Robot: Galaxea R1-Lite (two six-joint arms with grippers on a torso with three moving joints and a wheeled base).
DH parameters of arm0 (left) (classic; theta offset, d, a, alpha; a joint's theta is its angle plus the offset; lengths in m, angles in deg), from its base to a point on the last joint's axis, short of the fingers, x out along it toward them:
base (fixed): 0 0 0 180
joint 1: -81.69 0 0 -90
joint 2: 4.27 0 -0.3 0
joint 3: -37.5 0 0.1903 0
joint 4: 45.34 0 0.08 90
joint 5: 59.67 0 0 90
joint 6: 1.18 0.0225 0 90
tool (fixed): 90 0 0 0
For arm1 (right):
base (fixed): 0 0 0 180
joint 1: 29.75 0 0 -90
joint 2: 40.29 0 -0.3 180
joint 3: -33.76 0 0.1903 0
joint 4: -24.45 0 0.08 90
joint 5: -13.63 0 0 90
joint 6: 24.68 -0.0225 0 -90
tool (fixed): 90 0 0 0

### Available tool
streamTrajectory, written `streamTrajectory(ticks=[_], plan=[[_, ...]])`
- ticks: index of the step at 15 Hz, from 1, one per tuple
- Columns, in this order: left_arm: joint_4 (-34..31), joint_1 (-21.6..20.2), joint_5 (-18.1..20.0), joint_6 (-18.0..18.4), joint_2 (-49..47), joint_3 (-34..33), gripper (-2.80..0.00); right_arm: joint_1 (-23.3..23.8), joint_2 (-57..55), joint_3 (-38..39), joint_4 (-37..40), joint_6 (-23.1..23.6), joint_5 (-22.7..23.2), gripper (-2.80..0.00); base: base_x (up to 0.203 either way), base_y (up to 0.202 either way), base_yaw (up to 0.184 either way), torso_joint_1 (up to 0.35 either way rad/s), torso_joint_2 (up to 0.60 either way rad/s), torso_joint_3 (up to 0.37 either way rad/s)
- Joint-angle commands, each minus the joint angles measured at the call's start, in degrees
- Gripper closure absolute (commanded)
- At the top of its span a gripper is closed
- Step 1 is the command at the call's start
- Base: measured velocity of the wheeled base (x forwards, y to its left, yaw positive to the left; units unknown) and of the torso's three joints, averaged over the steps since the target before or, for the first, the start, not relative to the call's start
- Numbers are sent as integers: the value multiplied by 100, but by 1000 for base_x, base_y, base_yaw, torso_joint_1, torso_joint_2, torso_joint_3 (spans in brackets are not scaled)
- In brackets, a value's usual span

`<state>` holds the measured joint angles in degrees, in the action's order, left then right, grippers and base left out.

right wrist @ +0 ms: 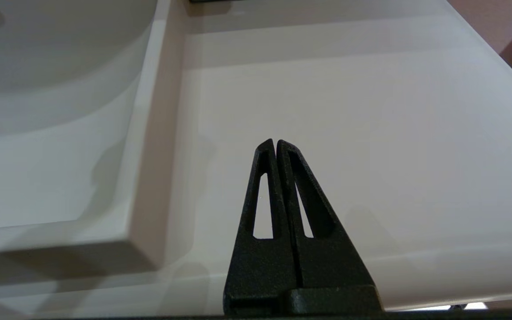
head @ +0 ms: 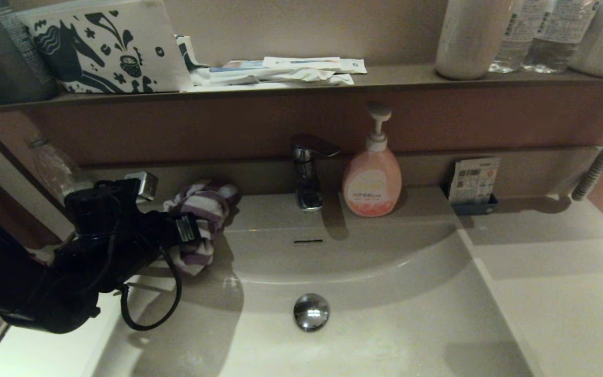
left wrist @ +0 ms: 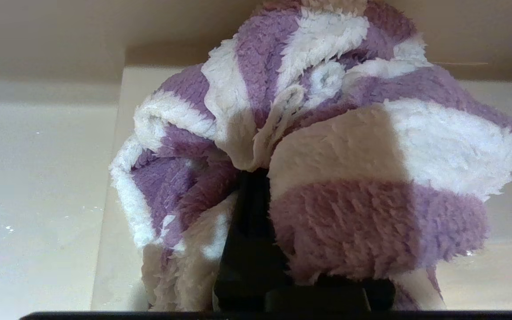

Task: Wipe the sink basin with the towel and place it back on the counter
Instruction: Wipe the sink

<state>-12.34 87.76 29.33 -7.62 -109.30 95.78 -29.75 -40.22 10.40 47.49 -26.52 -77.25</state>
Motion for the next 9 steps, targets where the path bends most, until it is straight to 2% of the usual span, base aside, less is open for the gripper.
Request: streamTrajectory(ticks=[1, 3, 7, 9], plan=[[58, 183, -8, -7, 16, 25, 0, 0, -7, 0, -2, 0, 0, 0, 0, 0, 0, 0, 0, 0], [59, 581, -130, -14, -17, 42, 0, 0, -7, 0, -2, 0, 0, 0, 0, 0, 0, 0, 0, 0], [56, 1641, -922, -22, -286, 311, 0, 0, -7, 0, -2, 0, 0, 0, 0, 0, 0, 0, 0, 0], [-3, 2053, -1194, -27, -428, 566, 0, 0, -7, 0, -2, 0, 0, 0, 0, 0, 0, 0, 0, 0]])
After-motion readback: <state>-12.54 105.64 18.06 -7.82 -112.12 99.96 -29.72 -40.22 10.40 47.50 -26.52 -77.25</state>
